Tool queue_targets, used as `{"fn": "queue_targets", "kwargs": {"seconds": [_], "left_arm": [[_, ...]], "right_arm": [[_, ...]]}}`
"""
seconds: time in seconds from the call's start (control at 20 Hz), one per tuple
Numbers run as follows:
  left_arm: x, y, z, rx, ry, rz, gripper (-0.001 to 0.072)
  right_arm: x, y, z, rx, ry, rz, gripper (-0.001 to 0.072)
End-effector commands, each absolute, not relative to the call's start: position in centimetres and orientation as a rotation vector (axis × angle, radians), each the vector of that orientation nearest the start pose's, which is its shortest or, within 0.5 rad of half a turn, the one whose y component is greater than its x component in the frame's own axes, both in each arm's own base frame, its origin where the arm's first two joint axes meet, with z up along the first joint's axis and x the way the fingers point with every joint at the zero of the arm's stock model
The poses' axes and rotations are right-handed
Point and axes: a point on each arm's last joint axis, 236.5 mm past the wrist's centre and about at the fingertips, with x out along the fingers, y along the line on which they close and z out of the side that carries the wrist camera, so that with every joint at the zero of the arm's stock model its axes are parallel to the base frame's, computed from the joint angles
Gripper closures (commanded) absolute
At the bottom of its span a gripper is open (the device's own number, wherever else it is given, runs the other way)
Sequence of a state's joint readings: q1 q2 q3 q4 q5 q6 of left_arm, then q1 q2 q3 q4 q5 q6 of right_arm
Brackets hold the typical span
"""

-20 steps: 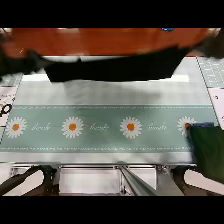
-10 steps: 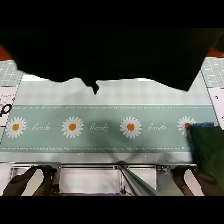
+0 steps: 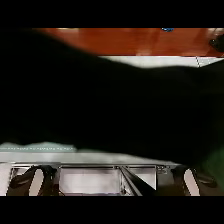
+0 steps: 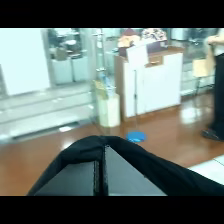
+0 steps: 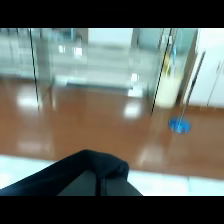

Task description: Fold the shirts.

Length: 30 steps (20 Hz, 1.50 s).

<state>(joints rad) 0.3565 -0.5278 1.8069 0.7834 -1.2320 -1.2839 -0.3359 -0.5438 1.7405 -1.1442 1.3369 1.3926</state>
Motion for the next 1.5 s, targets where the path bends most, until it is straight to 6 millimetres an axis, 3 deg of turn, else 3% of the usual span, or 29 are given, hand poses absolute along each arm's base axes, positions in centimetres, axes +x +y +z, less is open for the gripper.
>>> {"fn": "queue_targets", "kwargs": {"seconds": [0.0,0.1,0.3,0.55,0.7,0.85,0.9,0.95,1.0,1.05,1.15,1.25,1.35,1.45], "left_arm": [[17.8,-9.2,48.1,-0.009,0.004,-0.327,0.0689],[22.7,-8.1,42.9,-0.113,0.164,-0.354,0.0690],[33.2,-6.4,30.2,-0.366,0.456,-0.414,0.0689],[46.6,-6.1,15.2,-0.510,0.684,-0.354,0.0689],[53.7,-7.0,9.3,-0.541,0.734,-0.327,0.0689],[58.2,-9.2,6.1,-0.610,0.785,-0.368,0.0689],[59.1,-9.7,5.4,-0.641,0.804,-0.368,0.0689],[59.7,-10.0,4.7,-0.682,0.824,-0.358,0.0654],[59.8,-10.2,4.1,-0.698,0.847,-0.362,0.0412],[59.4,-10.1,3.6,-0.714,0.885,-0.373,0.0206],[57.0,-7.4,2.6,-0.690,1.005,-0.363,0.0200],[52.3,-2.1,0.6,-0.726,1.220,-0.253,0.0200],[47.6,1.1,1.2,-0.692,1.341,-0.304,0.0200],[45.3,3.1,2.8,-0.672,1.309,-0.289,0.0200]], "right_arm": [[20.5,4.1,40.8,0.046,0.264,0.137,0.0687],[23.6,4.3,37.0,0.117,0.328,0.193,0.0687],[31.4,2.9,26.6,0.269,0.524,0.239,0.0687],[43.1,1.2,14.8,0.488,0.704,0.315,0.0687],[50.0,0.6,8.7,0.654,0.769,0.338,0.0687],[56.7,1.3,4.9,0.775,0.774,0.332,0.0686],[58.3,2.1,3.9,0.838,0.793,0.332,0.0686],[59.5,2.8,3.0,0.885,0.806,0.333,0.0637],[60.2,3.8,2.4,0.923,0.818,0.341,0.0390],[60.4,4.5,2.3,0.931,0.833,0.357,0.0299],[59.5,4.7,3.3,0.910,0.853,0.410,0.0299],[56.8,3.3,4.9,0.881,0.905,0.470,0.0304],[52.1,0.9,5.6,0.810,1.030,0.497,0.0304],[47.5,-3.1,3.8,0.747,1.176,0.277,0.0305]]}}
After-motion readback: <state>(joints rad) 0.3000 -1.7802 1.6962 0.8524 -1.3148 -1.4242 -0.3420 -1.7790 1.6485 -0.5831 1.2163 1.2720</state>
